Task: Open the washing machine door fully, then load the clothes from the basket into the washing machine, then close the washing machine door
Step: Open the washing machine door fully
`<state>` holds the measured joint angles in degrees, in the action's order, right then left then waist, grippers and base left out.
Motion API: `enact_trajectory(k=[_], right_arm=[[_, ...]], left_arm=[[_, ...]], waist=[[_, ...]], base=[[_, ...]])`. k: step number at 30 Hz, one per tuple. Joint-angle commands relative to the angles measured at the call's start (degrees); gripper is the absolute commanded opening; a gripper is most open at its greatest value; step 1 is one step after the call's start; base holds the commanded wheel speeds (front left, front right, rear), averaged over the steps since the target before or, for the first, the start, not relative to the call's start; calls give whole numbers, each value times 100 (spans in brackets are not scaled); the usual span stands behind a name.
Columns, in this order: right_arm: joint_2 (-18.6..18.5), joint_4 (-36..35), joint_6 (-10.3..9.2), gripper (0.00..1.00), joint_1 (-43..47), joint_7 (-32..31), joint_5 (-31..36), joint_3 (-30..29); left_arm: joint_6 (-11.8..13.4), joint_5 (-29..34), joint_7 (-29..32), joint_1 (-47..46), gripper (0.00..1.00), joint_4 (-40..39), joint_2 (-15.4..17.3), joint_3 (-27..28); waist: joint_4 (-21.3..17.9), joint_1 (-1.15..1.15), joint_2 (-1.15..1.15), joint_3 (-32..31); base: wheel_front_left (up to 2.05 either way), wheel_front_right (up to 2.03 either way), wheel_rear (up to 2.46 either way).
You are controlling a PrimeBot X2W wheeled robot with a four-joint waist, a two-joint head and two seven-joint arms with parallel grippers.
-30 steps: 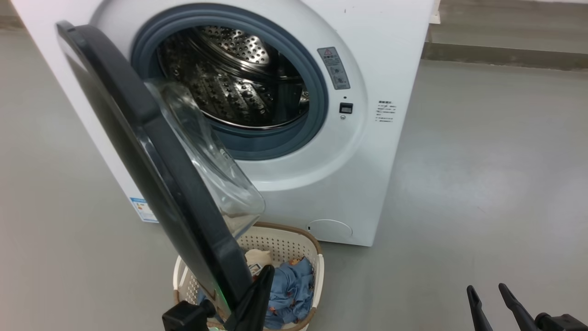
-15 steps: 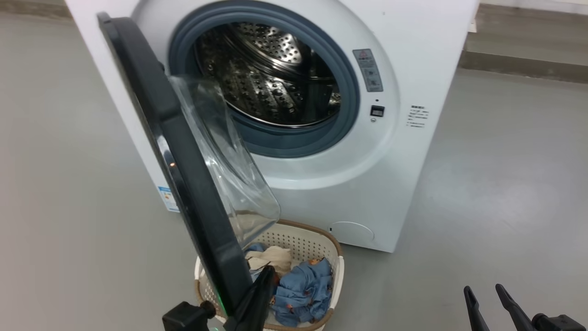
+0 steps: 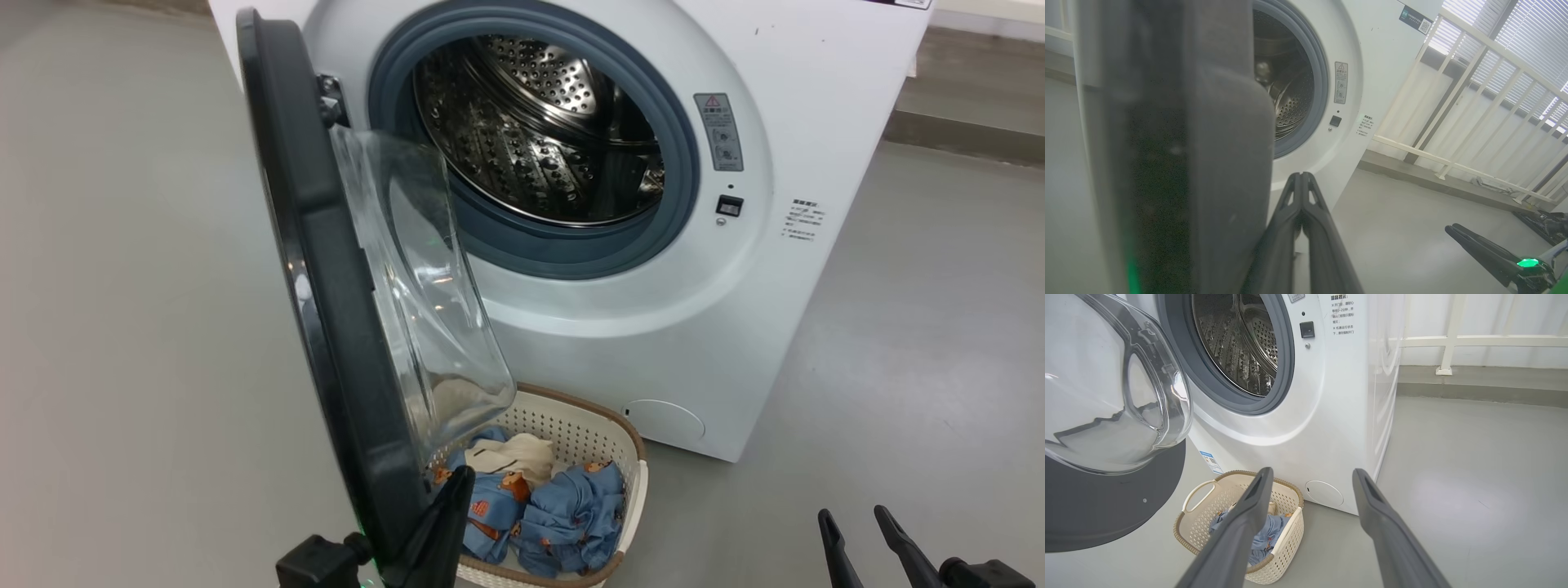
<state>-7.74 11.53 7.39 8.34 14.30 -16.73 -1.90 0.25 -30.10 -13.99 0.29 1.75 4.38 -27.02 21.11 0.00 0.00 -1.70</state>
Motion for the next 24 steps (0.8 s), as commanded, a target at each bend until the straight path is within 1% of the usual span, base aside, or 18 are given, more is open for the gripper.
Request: enact_trajectory(k=[1, 14, 24], right_arm=[[-74, -142, 10, 100, -60, 70, 5, 157], [-48, -166, 10, 100, -86, 70, 15, 166], [-63, -175, 10, 100, -163, 70, 19, 196]], left_arm=[[115, 50, 8, -160, 0, -203, 105, 315], [430, 164, 141, -77, 0, -520, 227, 382], [651, 115, 210, -46, 0, -603, 313, 582]], waist=[[59, 0, 0, -1], [191, 0, 0, 79], [235, 0, 0, 170]], base=[[0, 0, 0], [0, 0, 0], [0, 0, 0]])
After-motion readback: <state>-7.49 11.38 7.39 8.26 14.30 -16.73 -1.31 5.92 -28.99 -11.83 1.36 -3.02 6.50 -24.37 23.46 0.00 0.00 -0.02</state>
